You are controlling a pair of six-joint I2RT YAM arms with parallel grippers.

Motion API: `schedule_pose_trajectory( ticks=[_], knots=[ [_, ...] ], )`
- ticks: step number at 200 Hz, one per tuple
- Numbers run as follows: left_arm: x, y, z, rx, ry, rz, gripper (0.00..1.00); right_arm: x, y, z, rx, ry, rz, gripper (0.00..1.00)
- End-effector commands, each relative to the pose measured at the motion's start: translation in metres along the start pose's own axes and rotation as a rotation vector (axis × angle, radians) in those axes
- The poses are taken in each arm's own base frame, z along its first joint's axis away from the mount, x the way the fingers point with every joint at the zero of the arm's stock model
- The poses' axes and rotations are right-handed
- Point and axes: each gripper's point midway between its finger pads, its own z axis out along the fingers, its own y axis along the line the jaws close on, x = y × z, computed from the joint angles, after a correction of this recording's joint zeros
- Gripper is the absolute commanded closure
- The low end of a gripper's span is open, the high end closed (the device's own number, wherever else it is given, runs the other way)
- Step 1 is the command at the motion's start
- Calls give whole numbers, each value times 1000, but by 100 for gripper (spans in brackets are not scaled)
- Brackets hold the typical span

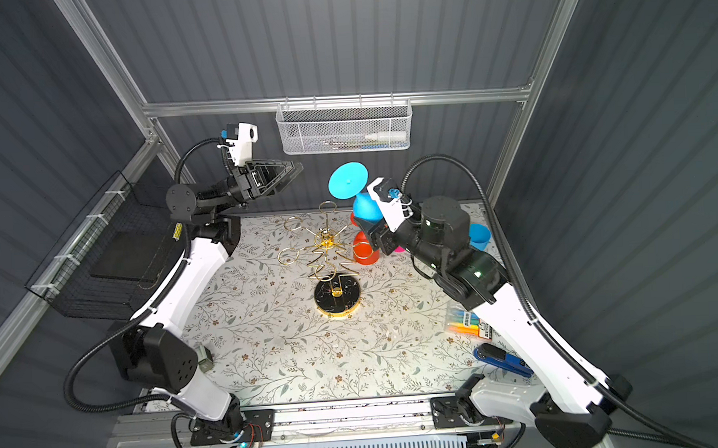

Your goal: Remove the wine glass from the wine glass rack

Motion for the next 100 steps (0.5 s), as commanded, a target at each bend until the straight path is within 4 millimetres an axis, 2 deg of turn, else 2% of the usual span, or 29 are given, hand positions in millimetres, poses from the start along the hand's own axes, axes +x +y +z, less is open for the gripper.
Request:
schedule_pose_trajectory(
  ticks=[1,25,52,58,81,100],
  knots=[
    [14,40,-11,-288,32,296,38,35,-2,-21,33,139,116,44],
    [14,45,-22,-402,-3,497,37,51,-2,-33,49,203,169,45],
    [21,33,-25,-361,-17,714,35,68,3,-34,41,265,207,47],
    [34,42,-28,-358,5,743,35,69,5,-34,33,276,216,47],
    [50,42,-30,-339,44,921,35,72,11,-30,4,302,248,48],
    [63,43,-28,-308,86,1003,37,75,14,-26,-10,322,264,49]
  ],
)
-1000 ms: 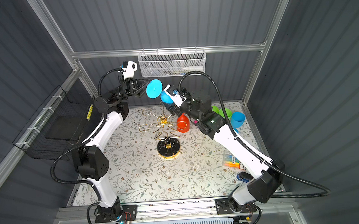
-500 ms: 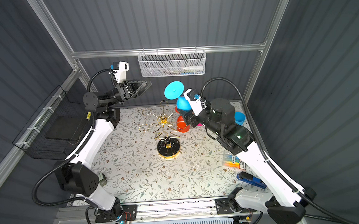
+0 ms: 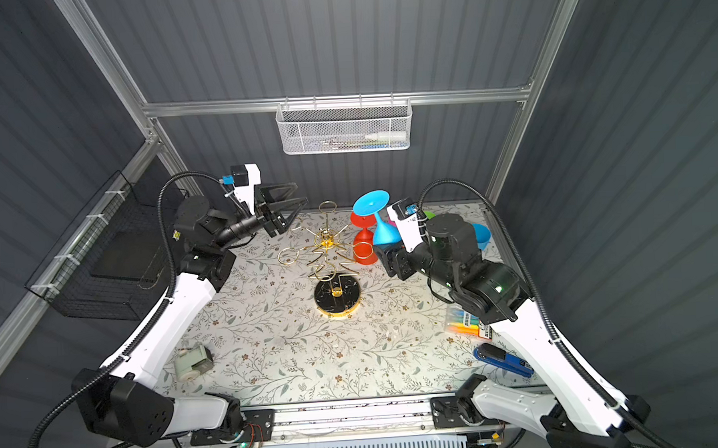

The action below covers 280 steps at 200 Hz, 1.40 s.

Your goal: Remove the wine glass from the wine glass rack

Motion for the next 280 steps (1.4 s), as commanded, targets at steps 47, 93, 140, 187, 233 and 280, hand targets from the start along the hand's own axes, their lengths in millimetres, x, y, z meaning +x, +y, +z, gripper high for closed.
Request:
schedule_pose_trajectory(
  ticks=[47,93,140,187,233,280],
  knots=[
    [-2,-28,10,77,-36,459,40,10,16,14,-66,112,57,51],
    [10,-50,30,127,-7,576,44,6,26,19,-107,136,61,51],
    [8,-59,38,141,-29,604,46,5,36,26,-142,152,59,52],
    [0,-63,40,123,-55,626,51,9,45,34,-169,179,60,52],
    [0,-69,42,146,-56,620,60,11,52,37,-192,196,67,53],
    [2,-73,44,164,-47,608,74,12,56,37,-200,209,64,53]
  ],
)
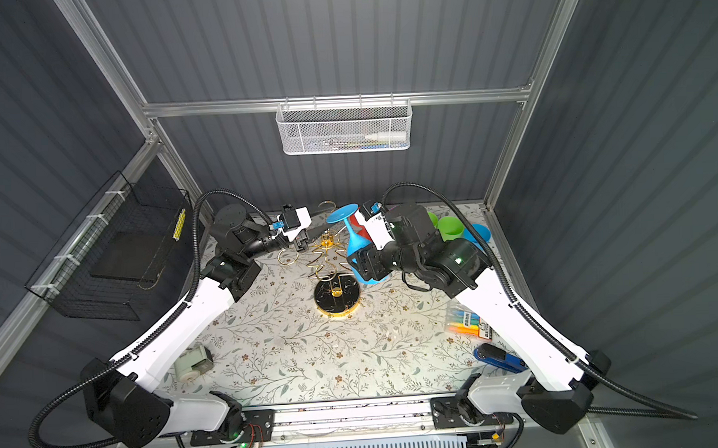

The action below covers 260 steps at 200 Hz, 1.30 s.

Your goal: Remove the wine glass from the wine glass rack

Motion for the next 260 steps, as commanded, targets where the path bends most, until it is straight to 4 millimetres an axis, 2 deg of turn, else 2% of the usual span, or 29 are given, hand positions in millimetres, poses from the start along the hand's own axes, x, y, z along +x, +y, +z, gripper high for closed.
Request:
schedule_pose_trajectory(
  ticks=[1,38,91,125,158,159,187,217,239,260],
  knots=[
    [-15,7,3,-2,-27,33,74,-1,8,-5,-26,9,-8,53],
    [-17,7,4,1,-26,20,85,-1,10,-6,-31,9,-4,50],
    [-15,7,0,-21,-5,6,100,-5,10,-10,-35,-32,16,30],
    [-11,10,-5,-63,21,-40,100,-14,7,-21,-23,-116,40,16],
    [-2,19,-9,-141,54,-197,100,-26,5,-41,-42,-239,73,10],
    [-2,19,-9,-142,53,-204,100,-28,6,-47,-44,-257,73,10],
    [7,18,-11,-170,63,-372,100,-36,-2,-83,-75,-412,132,8],
    [14,20,-18,-233,61,-462,100,-32,-12,-111,-117,-526,201,9],
    [13,19,-19,-234,56,-487,100,-23,-22,-122,-94,-560,242,11],
    [11,20,-19,-233,48,-489,100,-17,-32,-122,-62,-563,285,17]
  ],
)
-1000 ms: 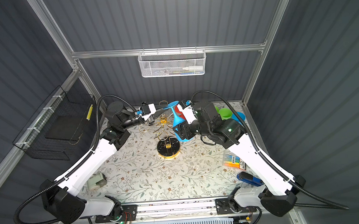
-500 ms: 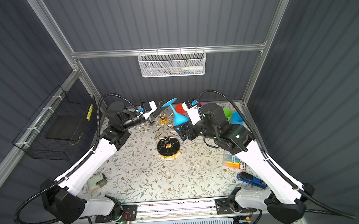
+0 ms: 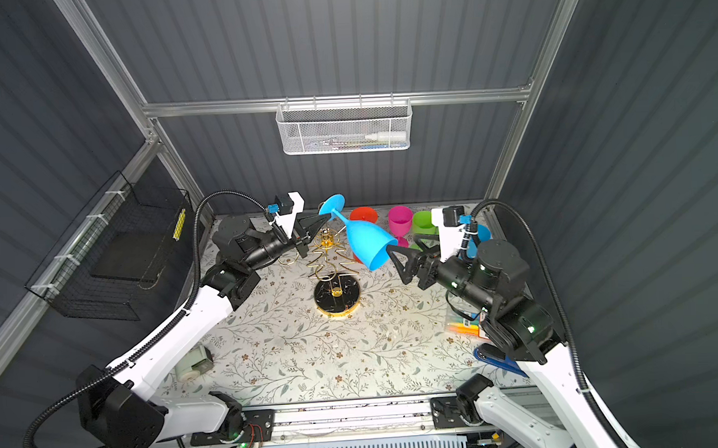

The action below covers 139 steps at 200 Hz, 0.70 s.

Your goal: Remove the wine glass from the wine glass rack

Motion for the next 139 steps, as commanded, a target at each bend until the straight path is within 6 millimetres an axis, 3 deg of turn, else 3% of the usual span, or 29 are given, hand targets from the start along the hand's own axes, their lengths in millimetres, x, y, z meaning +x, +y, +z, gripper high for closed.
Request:
schedule_pose_trajectory(
  ticks=[1,38,79,139],
  knots=[
    [-28,-2,-8,-15,-78,-16,100,-4,-1,-1,-11,-35,58,17],
    [-29,-2,-8,-11,-79,-23,100,3,-11,7,20,-27,97,25],
    [-28,-2,-7,-6,-81,-38,100,8,-14,30,-3,-5,134,33],
    [-25,0,-4,-10,-77,-58,100,8,-16,53,-22,-24,166,64]
  ],
)
